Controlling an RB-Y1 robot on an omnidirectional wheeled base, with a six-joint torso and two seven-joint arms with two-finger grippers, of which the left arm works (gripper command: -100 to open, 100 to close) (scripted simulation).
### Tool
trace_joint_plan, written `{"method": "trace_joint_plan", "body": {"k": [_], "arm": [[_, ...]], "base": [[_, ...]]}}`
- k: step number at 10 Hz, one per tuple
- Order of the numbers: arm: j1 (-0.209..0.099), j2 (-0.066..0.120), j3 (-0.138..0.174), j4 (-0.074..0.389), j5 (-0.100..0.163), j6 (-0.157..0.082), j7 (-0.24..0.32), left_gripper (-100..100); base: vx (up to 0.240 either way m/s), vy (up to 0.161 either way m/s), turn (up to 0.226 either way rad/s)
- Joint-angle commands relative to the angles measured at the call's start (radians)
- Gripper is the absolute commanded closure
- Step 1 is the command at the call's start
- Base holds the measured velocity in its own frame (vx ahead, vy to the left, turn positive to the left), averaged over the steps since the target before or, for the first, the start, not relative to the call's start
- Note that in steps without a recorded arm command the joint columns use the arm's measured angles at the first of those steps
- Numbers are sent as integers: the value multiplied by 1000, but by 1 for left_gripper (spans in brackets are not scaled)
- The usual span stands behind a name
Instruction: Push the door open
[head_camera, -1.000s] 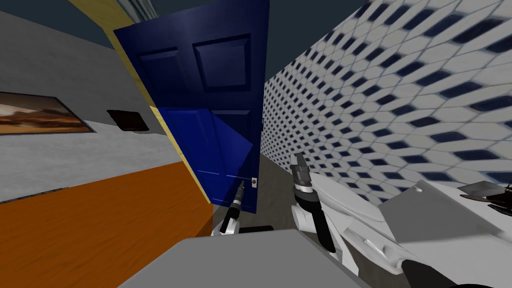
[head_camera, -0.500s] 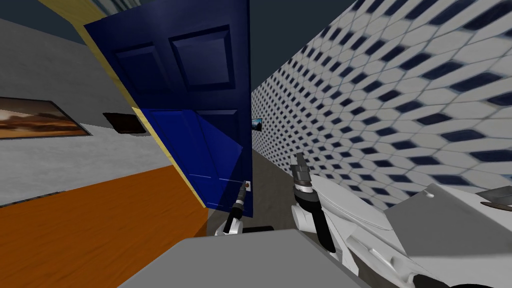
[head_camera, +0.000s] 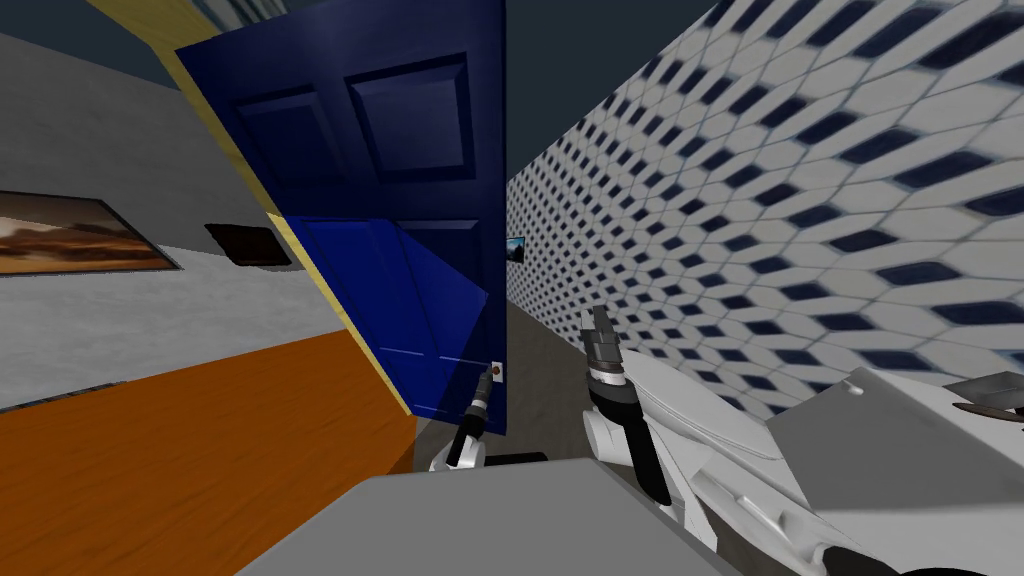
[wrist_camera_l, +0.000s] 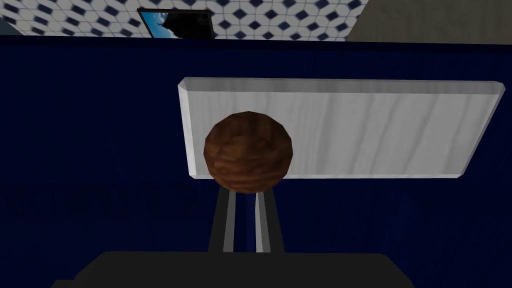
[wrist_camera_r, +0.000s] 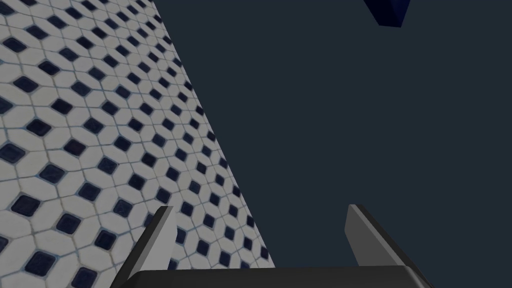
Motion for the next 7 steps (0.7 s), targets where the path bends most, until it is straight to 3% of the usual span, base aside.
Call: {"method": "trace_joint_plan", "body": {"k": [1, 2, 3, 4, 7], "arm": [[1, 0, 0, 1, 0, 0, 0, 100], [29, 30, -36, -34, 20, -2, -25, -100], [29, 30, -36, -34, 20, -2, -25, -100], [56, 44, -70, -65, 40, -3, -49, -100], [102, 48, -128, -119, 72, -6, -89, -100]], "base": [[0, 0, 0], [-45, 37, 79], [-60, 46, 53], [-89, 46, 85], [-95, 50, 75]]}}
